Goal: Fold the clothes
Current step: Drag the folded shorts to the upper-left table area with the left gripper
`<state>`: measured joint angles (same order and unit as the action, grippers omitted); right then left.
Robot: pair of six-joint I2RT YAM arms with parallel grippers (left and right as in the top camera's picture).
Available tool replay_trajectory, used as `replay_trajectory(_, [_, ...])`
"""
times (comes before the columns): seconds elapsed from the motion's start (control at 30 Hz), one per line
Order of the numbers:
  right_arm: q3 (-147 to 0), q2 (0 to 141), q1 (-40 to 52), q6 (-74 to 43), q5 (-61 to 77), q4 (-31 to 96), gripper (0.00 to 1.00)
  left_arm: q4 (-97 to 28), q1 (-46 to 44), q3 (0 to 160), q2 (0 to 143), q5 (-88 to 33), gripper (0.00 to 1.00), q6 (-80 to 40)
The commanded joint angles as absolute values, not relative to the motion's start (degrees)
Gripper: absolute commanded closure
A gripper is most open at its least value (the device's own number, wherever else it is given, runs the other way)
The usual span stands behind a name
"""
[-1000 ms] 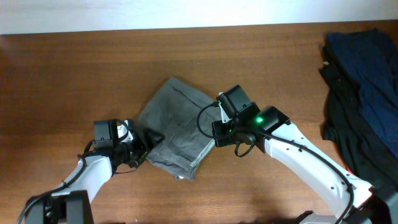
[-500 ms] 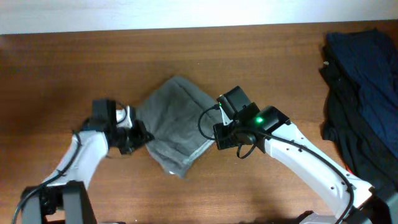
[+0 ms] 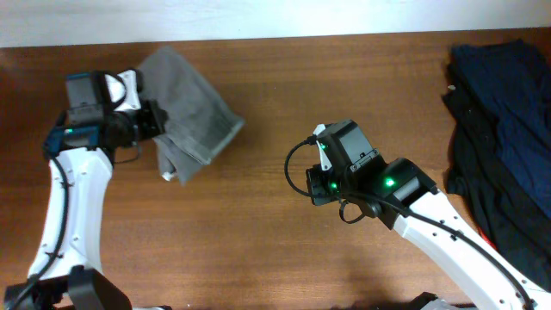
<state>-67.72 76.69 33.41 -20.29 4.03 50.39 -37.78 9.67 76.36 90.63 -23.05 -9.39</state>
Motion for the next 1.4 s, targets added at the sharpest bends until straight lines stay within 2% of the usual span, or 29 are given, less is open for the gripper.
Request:
replay_trajectory(0.0, [-69.04,75.68,33.26,-19.73,2.87,50.39,0.91,-34.28,13.93,77.69,95.26,-22.81,1.00,-7.99])
replay_trajectory(0.2, [-69.04,75.68,33.26,-19.73,2.70,50.39,0.91,-32.62,21.52,77.69,109.01,-22.61,1.00,-8.82])
replay_trajectory(0.33, [-69.04,75.68,33.26,-19.73,2.70,50.39,0.90,-36.25,27.14,77.69,115.70,-15.40,1.00,-16.05])
replay_trajectory(0.43, [-69.04,75.68,33.26,-19.73,2.68,50.37,0.90,-37.19,29.98,77.67,117.19,-14.31,1.00,-17.37])
replay_trajectory(0.5, [-69.04,75.68,33.26,-19.75,1.13,50.06,0.90,-37.30,31.18,76.58,117.43,-13.34,0.99,-22.81])
replay_trajectory(0.57, [-69.04,75.68,33.26,-19.75,0.23,49.54,0.90,-36.64,31.29,74.52,117.43,-11.97,1.00,-29.67])
replay_trajectory(0.83, [-69.04,75.68,33.26,-19.75,0.14,48.64,0.89,-18.33,23.53,59.88,117.43,-14.57,1.00,-52.62])
replay_trajectory(1.0, [-69.04,75.68,33.26,-19.73,0.12,48.49,0.89,-6.37,18.50,53.49,117.43,-15.03,1.00,-57.87])
replay_trajectory(1.13, [-69.04,75.68,33.26,-19.75,0.16,48.66,0.88,1.85,16.62,52.66,117.45,-14.98,1.00,-65.41])
replay_trajectory(1.2, [-69.04,75.68,33.26,-19.77,0.47,49.39,0.89,7.62,16.84,52.69,117.43,-14.90,1.00,-65.56])
replay_trajectory(1.3, [-69.04,75.68,33.26,-19.77,0.82,51.29,0.89,10.17,18.33,52.69,117.43,-14.13,0.99,-65.56])
replay_trajectory(1.37, [-69.04,75.68,33.26,-19.77,0.84,51.70,0.89,7.55,19.70,52.69,117.43,-14.15,1.00,-65.56])
